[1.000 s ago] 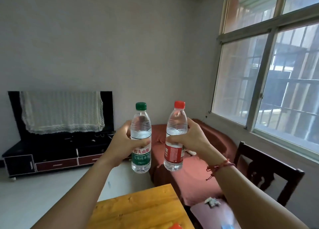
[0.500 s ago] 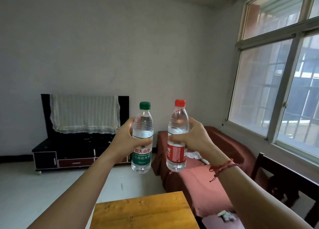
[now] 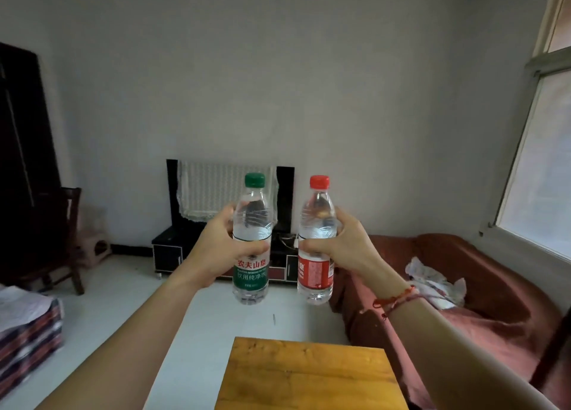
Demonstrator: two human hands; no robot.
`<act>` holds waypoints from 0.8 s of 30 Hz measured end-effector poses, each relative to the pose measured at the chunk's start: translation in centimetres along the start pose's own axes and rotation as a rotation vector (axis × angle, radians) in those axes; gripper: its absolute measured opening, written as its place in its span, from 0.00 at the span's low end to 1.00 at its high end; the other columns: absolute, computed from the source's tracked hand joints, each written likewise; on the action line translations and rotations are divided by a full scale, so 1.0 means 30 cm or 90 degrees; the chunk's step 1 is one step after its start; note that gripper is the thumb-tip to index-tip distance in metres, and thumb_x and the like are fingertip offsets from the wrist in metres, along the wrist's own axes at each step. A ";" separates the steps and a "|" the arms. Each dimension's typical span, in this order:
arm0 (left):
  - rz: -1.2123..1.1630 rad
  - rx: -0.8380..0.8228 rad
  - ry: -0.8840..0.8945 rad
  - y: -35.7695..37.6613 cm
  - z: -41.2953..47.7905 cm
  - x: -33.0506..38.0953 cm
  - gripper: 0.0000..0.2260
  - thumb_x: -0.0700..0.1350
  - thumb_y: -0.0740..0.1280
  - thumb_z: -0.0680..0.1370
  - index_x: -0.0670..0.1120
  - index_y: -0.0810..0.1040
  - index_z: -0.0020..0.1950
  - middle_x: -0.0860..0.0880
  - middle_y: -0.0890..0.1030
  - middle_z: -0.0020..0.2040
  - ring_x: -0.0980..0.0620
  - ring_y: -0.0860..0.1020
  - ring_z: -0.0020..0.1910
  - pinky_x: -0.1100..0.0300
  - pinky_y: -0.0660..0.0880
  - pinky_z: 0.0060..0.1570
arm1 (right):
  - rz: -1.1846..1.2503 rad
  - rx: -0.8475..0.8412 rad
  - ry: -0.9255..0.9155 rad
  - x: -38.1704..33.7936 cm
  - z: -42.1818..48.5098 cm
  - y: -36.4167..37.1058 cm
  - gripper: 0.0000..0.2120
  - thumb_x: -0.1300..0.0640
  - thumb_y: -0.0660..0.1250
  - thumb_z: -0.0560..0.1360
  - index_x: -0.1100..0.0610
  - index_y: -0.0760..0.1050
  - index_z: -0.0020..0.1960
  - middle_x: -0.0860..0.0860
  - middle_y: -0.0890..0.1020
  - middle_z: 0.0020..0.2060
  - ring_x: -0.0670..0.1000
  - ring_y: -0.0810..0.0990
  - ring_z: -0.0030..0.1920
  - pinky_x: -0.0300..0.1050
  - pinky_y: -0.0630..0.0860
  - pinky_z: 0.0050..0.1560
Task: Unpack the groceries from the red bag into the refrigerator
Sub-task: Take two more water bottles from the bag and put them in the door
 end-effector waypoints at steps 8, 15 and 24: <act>0.057 0.114 -0.037 -0.363 -0.134 -0.051 0.28 0.38 0.80 0.66 0.54 0.75 0.62 0.54 0.85 0.51 0.56 0.84 0.50 0.58 0.79 0.47 | 0.028 -0.112 -0.041 -0.138 0.029 0.383 0.30 0.44 0.80 0.51 0.46 0.78 0.53 0.46 0.87 0.45 0.49 0.87 0.46 0.56 0.84 0.53; 0.133 0.242 -0.072 -0.656 -0.311 -0.049 0.32 0.39 0.80 0.66 0.57 0.73 0.66 0.54 0.83 0.55 0.56 0.83 0.52 0.58 0.79 0.48 | 0.076 -0.225 -0.085 -0.270 0.007 0.717 0.29 0.46 0.81 0.53 0.46 0.78 0.52 0.46 0.87 0.46 0.49 0.86 0.47 0.55 0.83 0.54; 0.194 0.428 -0.132 -0.880 -0.562 -0.035 0.29 0.39 0.80 0.67 0.60 0.74 0.60 0.54 0.85 0.50 0.55 0.84 0.49 0.54 0.80 0.48 | 0.160 -0.430 -0.149 -0.425 -0.048 1.102 0.26 0.57 0.83 0.63 0.46 0.76 0.56 0.46 0.85 0.49 0.49 0.85 0.49 0.53 0.82 0.55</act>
Point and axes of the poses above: each hand's wrist, its own z-axis towards the middle knuckle, its own y-axis out of the palm, x = y × z, the point moved 3 cm from there along z, towards the middle knuckle
